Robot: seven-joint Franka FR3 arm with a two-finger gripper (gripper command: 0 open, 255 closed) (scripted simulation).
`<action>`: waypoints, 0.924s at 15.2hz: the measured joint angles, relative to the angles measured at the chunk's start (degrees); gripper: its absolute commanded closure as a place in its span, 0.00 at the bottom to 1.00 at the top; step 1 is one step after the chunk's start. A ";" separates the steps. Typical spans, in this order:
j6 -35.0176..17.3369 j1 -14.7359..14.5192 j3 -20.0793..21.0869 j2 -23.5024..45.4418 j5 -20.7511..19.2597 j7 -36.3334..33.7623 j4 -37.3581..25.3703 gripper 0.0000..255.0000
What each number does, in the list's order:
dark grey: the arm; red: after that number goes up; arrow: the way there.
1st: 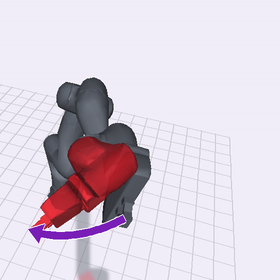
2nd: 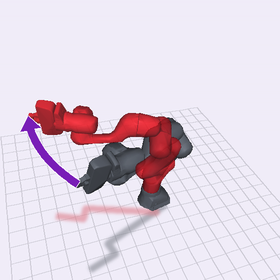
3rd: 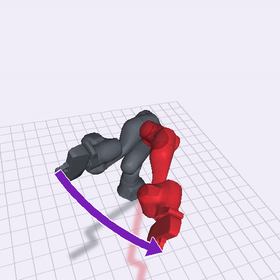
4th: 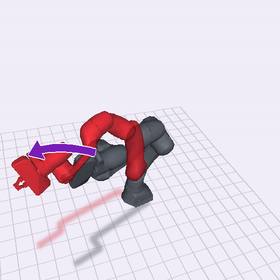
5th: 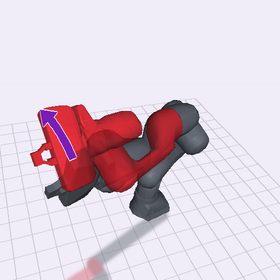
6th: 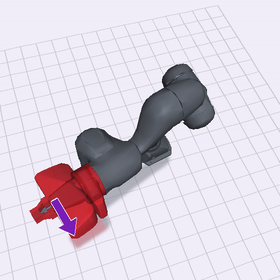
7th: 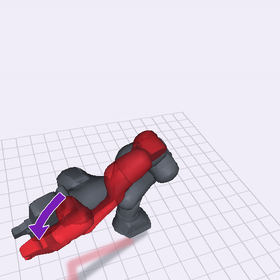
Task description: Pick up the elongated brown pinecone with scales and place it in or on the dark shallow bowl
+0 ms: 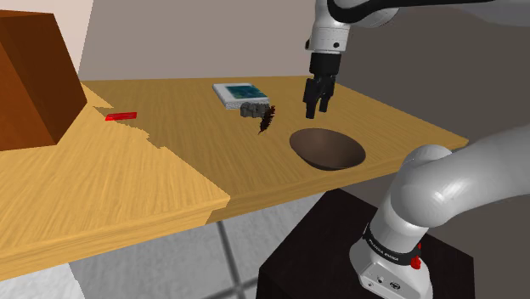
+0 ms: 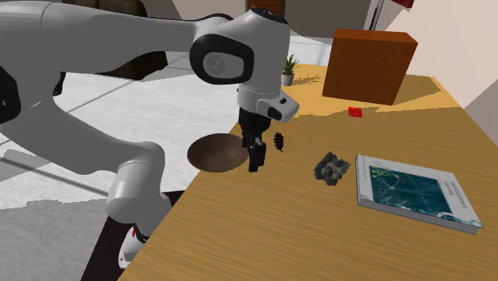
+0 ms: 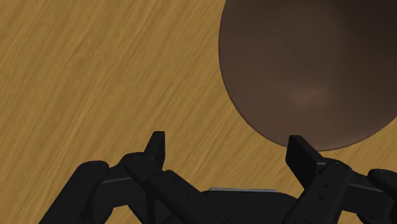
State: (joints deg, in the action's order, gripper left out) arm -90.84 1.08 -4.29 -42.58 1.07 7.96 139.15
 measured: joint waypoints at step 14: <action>-2.95 -4.03 2.92 16.16 9.90 -5.83 -14.35 0.00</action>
State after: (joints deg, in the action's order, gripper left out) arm -93.78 -2.94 -1.37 -26.42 10.97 2.13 124.80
